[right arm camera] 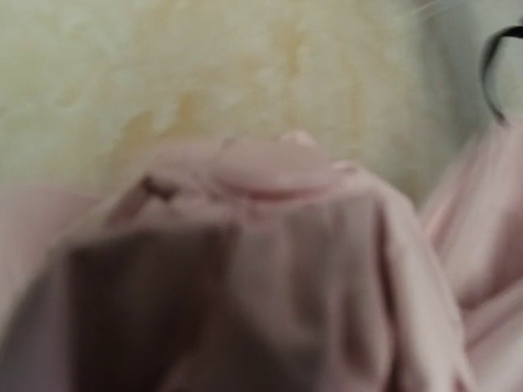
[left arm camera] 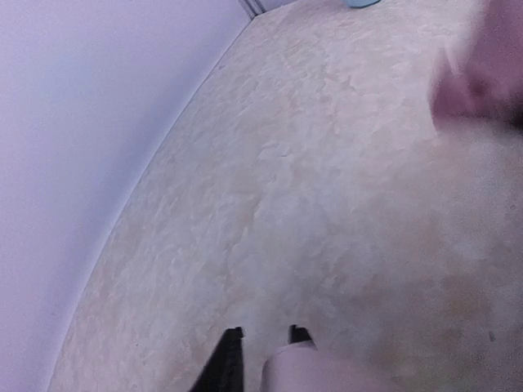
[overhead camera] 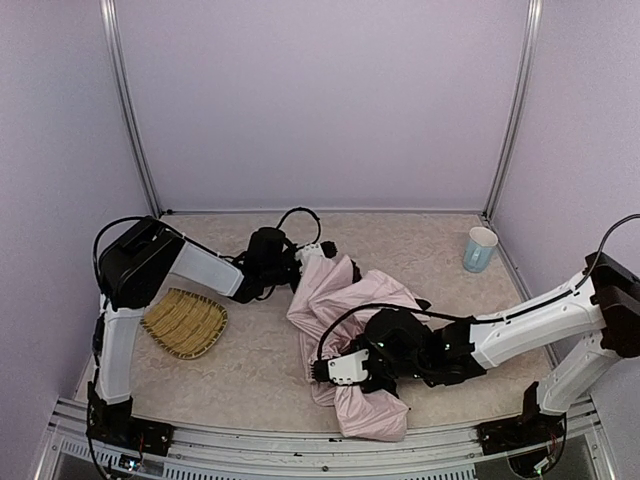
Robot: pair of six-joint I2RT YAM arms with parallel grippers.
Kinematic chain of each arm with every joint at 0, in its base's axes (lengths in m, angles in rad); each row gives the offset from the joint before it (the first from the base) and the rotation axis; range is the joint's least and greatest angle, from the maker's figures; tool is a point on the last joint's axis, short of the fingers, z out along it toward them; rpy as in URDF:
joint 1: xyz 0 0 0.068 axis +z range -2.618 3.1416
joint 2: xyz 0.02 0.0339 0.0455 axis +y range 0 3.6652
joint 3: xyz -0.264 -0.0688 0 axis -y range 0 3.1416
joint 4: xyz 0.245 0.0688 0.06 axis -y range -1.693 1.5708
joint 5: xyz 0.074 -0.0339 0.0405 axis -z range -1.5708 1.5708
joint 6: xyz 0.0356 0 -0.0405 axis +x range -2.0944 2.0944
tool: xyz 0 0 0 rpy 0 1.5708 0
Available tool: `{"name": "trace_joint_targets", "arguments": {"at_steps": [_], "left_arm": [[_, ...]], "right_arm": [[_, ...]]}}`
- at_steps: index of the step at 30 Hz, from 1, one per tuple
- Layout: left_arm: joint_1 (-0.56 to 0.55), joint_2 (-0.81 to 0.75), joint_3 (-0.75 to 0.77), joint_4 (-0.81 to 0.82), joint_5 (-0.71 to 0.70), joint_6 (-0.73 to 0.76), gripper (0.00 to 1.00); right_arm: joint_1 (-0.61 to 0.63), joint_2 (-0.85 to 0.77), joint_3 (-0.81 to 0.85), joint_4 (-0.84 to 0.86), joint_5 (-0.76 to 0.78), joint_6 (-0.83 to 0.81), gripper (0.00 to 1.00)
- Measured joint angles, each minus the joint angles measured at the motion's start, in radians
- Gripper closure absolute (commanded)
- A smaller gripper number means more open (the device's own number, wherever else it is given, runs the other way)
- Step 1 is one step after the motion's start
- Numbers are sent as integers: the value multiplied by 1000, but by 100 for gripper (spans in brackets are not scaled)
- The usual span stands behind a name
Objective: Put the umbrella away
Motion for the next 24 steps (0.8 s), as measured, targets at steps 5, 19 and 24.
{"name": "trace_joint_targets", "arguments": {"at_steps": [5,19,24], "left_arm": [[23,42,132,-55,-174,-67,3],[93,-385,-262,50,-447,-383,4],[-30,-701,-429,132,-314,-425,5]], "right_arm": [[8,130,41,-16,21,11,100],[-115,204,233,-222,-159,206,6],[-150,205,303,-316,-248,263,0]]}}
